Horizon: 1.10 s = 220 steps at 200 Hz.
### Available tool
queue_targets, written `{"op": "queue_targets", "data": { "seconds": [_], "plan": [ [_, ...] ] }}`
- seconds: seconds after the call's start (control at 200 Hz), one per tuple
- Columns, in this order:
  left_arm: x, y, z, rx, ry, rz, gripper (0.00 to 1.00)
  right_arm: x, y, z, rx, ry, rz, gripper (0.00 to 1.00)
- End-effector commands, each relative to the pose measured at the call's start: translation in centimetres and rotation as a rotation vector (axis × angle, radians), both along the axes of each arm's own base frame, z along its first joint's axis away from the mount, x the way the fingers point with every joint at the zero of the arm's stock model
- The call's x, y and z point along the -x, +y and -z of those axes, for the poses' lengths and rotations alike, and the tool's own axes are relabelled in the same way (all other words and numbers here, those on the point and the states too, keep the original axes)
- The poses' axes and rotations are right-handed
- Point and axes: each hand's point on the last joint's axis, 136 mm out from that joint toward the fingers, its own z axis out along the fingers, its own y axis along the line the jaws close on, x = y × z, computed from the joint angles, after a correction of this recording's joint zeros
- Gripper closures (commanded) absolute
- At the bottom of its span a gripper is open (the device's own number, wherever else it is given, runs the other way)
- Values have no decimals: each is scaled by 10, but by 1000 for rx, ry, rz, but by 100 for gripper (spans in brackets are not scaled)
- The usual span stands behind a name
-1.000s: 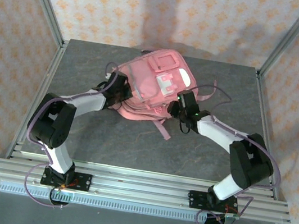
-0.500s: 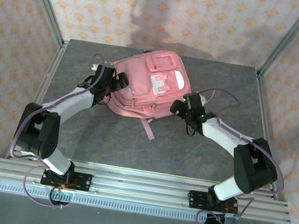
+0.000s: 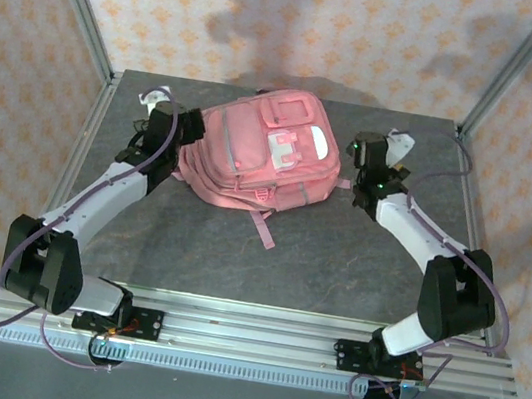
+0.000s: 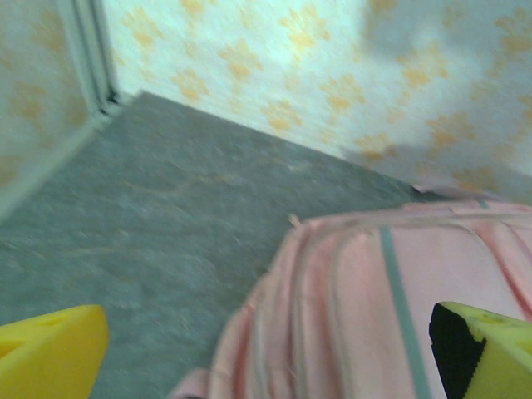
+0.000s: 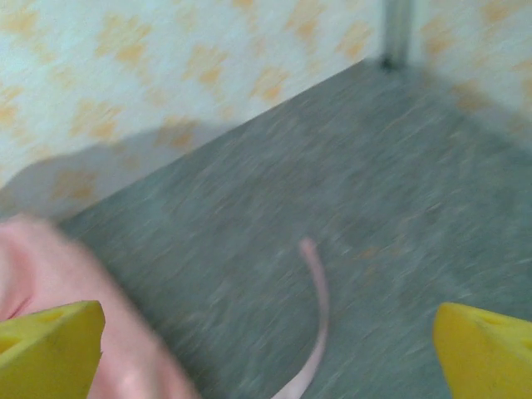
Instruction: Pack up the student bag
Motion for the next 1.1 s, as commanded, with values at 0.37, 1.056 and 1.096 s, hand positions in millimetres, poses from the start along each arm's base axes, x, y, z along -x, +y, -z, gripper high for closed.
{"op": "queue_targets", "data": {
  "seconds": [0.37,1.056,1.096],
  "plan": [
    [70,85,93,-207,-68,-229,1,101,-131,36,172,-165,421,0],
    [70,63,107,-216,-285,-55,0,80,-81,87,148,-218,-122,0],
    [72,63,104,-220,-300,-67,1,84,-79,81,172,-266,-122,0]
  ]
}}
